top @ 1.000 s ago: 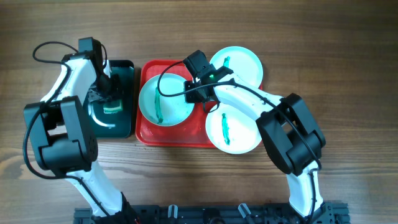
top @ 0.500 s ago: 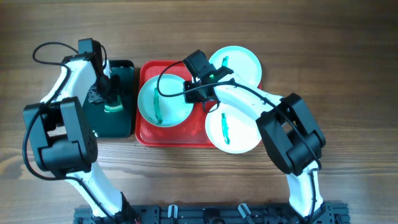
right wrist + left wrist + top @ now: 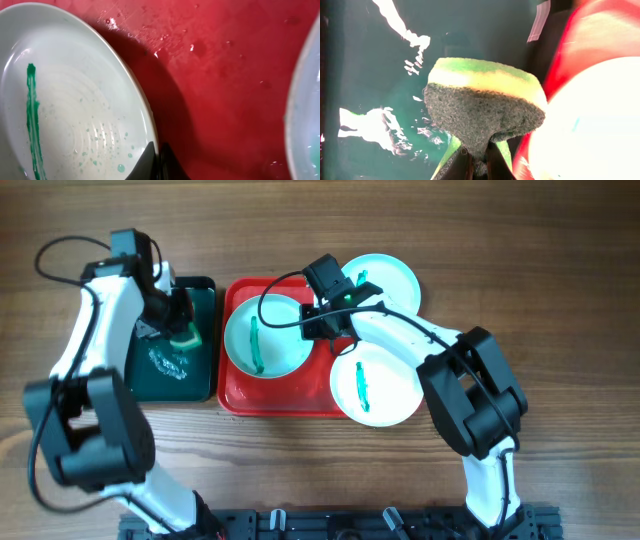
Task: Clean dirty plates on tray and stack at the side
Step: 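Grasp the green sponge with the left gripper and lift it, then scrub the left plate with the sponge while right gripper holds rim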
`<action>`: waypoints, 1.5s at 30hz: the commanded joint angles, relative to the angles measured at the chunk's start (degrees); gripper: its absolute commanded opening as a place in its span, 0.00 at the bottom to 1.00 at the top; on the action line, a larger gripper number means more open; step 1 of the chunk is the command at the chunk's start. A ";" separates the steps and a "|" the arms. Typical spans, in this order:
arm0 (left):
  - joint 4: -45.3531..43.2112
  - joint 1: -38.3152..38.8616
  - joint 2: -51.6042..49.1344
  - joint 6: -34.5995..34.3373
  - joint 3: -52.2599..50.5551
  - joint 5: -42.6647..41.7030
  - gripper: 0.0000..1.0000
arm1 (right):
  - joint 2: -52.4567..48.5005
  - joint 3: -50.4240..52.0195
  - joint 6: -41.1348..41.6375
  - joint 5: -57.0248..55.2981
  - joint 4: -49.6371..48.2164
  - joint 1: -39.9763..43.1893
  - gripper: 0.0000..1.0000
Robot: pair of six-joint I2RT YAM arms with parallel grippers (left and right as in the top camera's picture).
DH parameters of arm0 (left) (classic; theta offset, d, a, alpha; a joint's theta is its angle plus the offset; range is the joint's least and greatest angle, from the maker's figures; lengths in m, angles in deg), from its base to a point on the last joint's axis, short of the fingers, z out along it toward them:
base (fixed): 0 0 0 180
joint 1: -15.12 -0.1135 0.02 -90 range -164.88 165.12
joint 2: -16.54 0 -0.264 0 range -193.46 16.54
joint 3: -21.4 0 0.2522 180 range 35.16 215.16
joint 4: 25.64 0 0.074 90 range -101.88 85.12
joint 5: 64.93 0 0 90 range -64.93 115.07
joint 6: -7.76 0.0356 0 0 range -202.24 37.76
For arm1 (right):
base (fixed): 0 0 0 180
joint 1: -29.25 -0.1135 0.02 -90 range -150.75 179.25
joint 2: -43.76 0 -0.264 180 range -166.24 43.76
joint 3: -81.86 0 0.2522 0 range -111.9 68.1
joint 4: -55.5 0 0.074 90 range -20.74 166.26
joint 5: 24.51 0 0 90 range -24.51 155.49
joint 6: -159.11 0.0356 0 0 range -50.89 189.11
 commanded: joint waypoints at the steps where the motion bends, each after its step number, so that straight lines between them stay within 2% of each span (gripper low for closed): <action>1: 1.18 0.63 5.38 -0.55 1.73 -9.31 0.04 | -1.38 -0.39 -0.59 1.36 -0.17 0.28 0.05; 8: -2.16 8.44 4.26 -4.24 0.96 -9.92 0.04 | -1.38 -0.39 -2.14 3.78 0.68 0.52 0.04; 11: -3.10 11.87 1.92 -7.67 0.96 -4.52 0.04 | -1.38 -0.39 -2.14 4.33 1.14 0.90 0.04; 15: -5.31 15.08 -3.82 -7.65 0.96 -4.00 0.04 | -1.38 -0.37 -2.05 5.90 1.16 1.84 0.04; 19: -7.67 17.20 -9.68 -7.98 0.96 -2.84 0.04 | -1.38 -0.37 -2.12 5.90 1.27 1.97 0.04; 23: -8.33 18.14 -14.53 -10.88 0.96 5.40 0.04 | -1.38 -0.37 -2.10 5.88 1.36 1.97 0.04; 27: -8.41 18.40 -16.52 -11.08 0.96 5.33 0.04 | -1.38 -0.37 -2.10 5.88 1.33 1.97 0.04; 29: -7.06 18.62 -16.50 -7.30 0.96 -2.49 0.04 | -1.40 -0.37 -2.12 5.86 1.33 1.97 0.04; 32: -0.68 18.62 -16.50 6.19 0.96 -19.10 0.04 | -1.40 -0.37 -2.08 5.86 1.20 1.97 0.04; 36: 8.35 18.58 -16.50 13.42 0.96 -18.91 0.04 | -1.40 -0.37 -2.12 5.86 1.20 1.97 0.04; 38: 9.18 18.58 -16.50 13.29 0.96 -14.71 0.04 | -1.40 -0.37 -2.10 5.86 1.25 1.97 0.04; 43: 2.47 18.60 -16.50 -8.15 0.98 10.80 0.04 | -1.40 -0.37 -2.14 5.86 1.49 1.97 0.04; 45: 0.57 18.64 -16.50 -14.05 1.09 17.03 0.04 | -1.40 -0.37 -2.14 5.86 1.62 1.97 0.04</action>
